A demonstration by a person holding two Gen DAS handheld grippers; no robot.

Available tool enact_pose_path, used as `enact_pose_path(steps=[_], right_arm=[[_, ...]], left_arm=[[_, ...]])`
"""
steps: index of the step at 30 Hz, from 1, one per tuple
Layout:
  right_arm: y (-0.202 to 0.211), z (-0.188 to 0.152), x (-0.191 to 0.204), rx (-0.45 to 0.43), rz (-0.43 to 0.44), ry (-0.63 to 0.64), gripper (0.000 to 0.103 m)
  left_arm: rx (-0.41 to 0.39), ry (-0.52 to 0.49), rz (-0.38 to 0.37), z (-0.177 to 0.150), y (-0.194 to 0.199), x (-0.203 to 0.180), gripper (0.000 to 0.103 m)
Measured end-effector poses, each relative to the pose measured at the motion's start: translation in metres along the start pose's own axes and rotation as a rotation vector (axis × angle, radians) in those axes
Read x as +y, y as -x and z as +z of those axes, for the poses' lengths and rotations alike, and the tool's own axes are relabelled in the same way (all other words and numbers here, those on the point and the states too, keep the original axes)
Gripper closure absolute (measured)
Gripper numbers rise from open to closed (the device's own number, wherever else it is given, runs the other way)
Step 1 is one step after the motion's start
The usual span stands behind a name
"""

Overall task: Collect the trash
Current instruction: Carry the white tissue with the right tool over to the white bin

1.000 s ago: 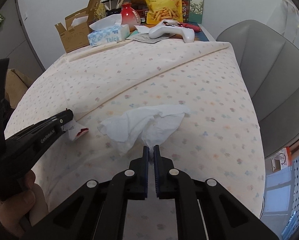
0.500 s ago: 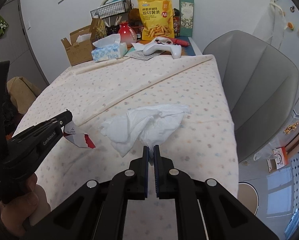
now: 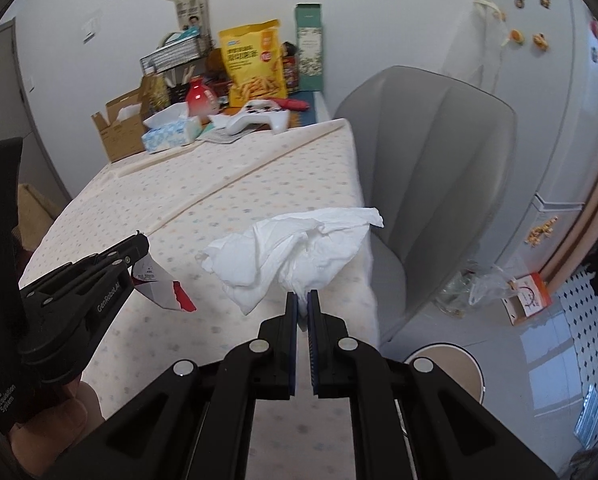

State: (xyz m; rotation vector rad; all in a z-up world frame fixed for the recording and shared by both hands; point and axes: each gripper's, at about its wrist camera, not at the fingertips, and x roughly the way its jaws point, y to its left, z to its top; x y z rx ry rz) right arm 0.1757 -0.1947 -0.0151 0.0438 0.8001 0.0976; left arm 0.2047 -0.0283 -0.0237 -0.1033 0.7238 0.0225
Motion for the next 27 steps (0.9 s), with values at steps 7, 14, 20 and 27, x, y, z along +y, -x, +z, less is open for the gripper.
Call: enact_pose_path(steps=[7, 14, 20, 27], right_arm=[[0.022, -0.009, -0.055, -0.029, -0.082, -0.079, 0.097], [0.032, -0.018, -0.111, -0.035, -0.150, -0.161, 0.097], [0.030, -0.028, -0.153, -0.021, -0.189, -0.229, 0.097], [0.018, -0.042, -0.198, 0.013, -0.225, -0.299, 0.097]], left_arm=[[-0.003, -0.075, -0.068, -0.004, 0.005, -0.057, 0.100], [0.010, -0.146, -0.131, -0.009, 0.001, -0.112, 0.100], [0.033, -0.200, -0.170, -0.015, -0.008, -0.150, 0.100], [0.074, -0.269, -0.208, -0.025, -0.029, -0.198, 0.100]])
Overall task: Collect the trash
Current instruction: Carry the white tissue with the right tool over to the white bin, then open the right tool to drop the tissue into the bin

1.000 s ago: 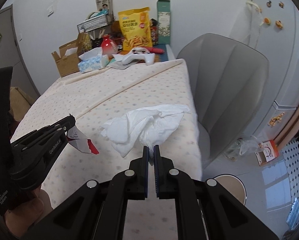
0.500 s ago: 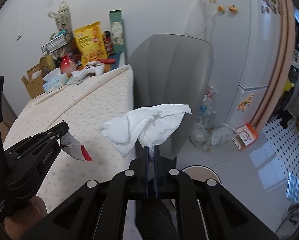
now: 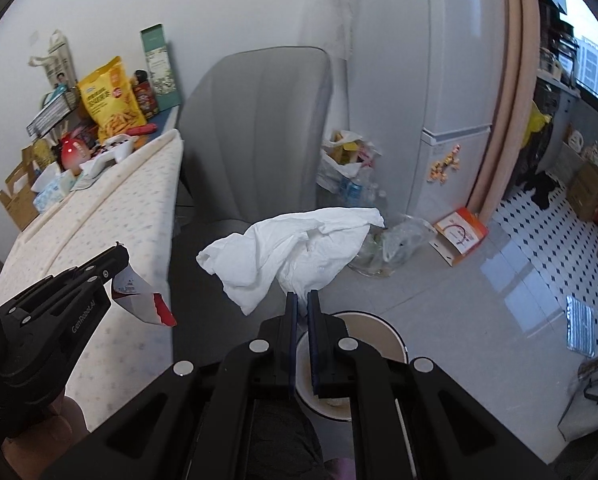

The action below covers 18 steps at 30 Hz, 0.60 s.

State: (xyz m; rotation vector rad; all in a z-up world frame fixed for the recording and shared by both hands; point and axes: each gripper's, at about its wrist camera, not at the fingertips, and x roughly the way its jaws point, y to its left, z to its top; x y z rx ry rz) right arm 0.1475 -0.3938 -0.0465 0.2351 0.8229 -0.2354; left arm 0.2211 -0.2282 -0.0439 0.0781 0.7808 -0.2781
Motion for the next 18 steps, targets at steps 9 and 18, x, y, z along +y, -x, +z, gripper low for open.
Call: enact_pose_path(steps=[9, 18], right_arm=[[-0.051, 0.000, -0.055, 0.080, -0.035, -0.091, 0.097], [-0.092, 0.000, -0.075, 0.126, -0.021, -0.124, 0.054]], left_arm=[[0.072, -0.069, -0.037, 0.003, -0.049, -0.047, 0.100], [0.129, -0.090, -0.026, 0.003, -0.084, -0.062, 0.100]])
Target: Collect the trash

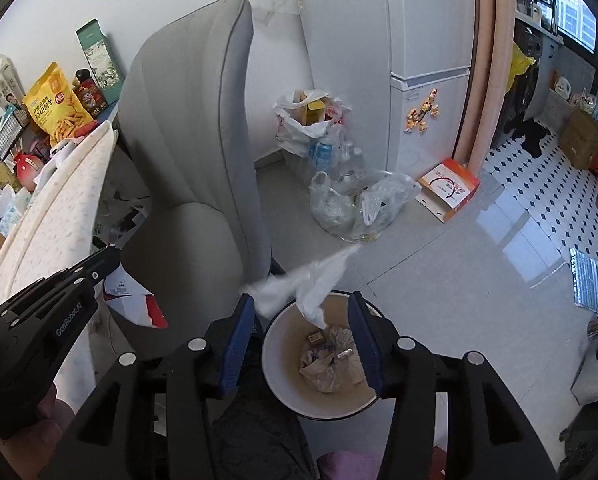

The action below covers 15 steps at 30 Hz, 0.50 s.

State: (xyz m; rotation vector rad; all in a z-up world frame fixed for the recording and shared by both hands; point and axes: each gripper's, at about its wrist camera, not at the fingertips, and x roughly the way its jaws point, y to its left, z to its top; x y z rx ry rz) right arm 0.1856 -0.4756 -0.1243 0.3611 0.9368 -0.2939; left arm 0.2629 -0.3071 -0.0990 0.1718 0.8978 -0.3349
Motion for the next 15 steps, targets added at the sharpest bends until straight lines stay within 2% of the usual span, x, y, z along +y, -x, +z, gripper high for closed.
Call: enact_pose_path(steps=[8, 15], right_arm=[[0.003, -0.009, -0.032, 0.004, -0.042, -0.061, 0.052], [0.022, -0.021, -0.074, -0.021, -0.103, -0.135, 0.052]], left_arm=[[0.021, -0.034, -0.016, -0.003, -0.008, -0.022, 0.100], [0.046, -0.077, -0.085, -0.011, -0.009, -0.054, 0.100]])
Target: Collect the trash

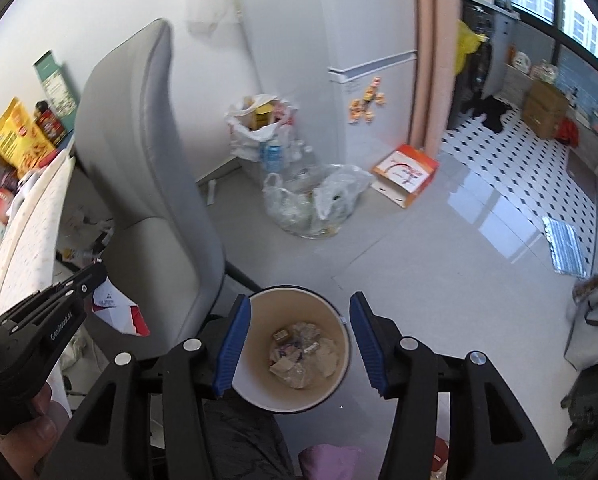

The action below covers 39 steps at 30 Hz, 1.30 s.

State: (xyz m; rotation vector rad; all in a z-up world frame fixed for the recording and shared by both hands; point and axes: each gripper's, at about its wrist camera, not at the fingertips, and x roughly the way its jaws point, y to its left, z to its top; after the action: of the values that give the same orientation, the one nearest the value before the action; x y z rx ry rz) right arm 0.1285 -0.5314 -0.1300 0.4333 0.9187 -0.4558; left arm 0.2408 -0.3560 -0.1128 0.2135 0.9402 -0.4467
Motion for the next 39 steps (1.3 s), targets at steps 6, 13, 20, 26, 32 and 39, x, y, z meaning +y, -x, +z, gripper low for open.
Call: enact_pose_path(steps=[6, 13, 20, 26, 32, 39], right_arm=[[0.014, -0.007, -0.034, -0.020, -0.046, -0.050, 0.044], [0.029, -0.008, -0.034, -0.050, -0.024, -0.055, 0.038], [0.060, -0.006, -0.004, -0.122, 0.012, 0.006, 0.016], [0.087, -0.012, 0.022, -0.158, 0.037, 0.040, 0.008], [0.119, -0.019, 0.044, -0.199, 0.044, 0.071, 0.008], [0.158, -0.029, 0.067, -0.255, 0.052, 0.103, 0.008]], left_arm=[[0.068, -0.018, -0.107, -0.005, -0.008, -0.030, 0.070], [-0.007, 0.000, -0.091, 0.001, 0.021, -0.017, 0.020], [-0.104, 0.071, 0.007, -0.003, 0.070, 0.020, 0.006], [-0.154, 0.123, 0.052, -0.016, 0.108, 0.048, 0.006], [-0.221, 0.171, 0.071, -0.027, 0.148, 0.073, 0.006], [-0.293, 0.209, 0.092, -0.045, 0.193, 0.100, 0.006]])
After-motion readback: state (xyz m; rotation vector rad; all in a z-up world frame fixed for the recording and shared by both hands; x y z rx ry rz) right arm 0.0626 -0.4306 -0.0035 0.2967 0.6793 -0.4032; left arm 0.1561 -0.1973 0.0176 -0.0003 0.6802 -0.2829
